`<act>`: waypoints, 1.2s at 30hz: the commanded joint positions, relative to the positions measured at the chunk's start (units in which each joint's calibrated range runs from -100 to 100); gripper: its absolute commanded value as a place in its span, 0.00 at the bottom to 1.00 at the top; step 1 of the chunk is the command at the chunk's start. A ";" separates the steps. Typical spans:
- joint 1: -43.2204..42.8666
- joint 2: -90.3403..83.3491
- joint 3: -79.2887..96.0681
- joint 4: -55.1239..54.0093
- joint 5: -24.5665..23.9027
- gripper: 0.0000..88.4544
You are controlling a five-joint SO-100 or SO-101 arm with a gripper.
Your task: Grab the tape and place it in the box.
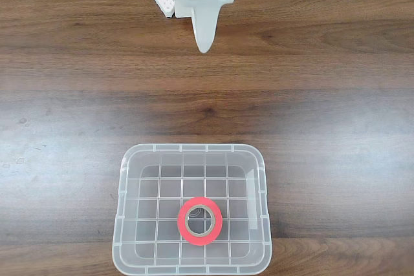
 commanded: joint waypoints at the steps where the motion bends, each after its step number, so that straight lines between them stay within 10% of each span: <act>1: -0.37 -21.28 23.97 0.08 -0.01 0.01; 22: 0.44 -63.28 99.66 -34.51 -0.28 0.02; 36: 4.17 -87.01 118.40 -35.80 -0.23 0.02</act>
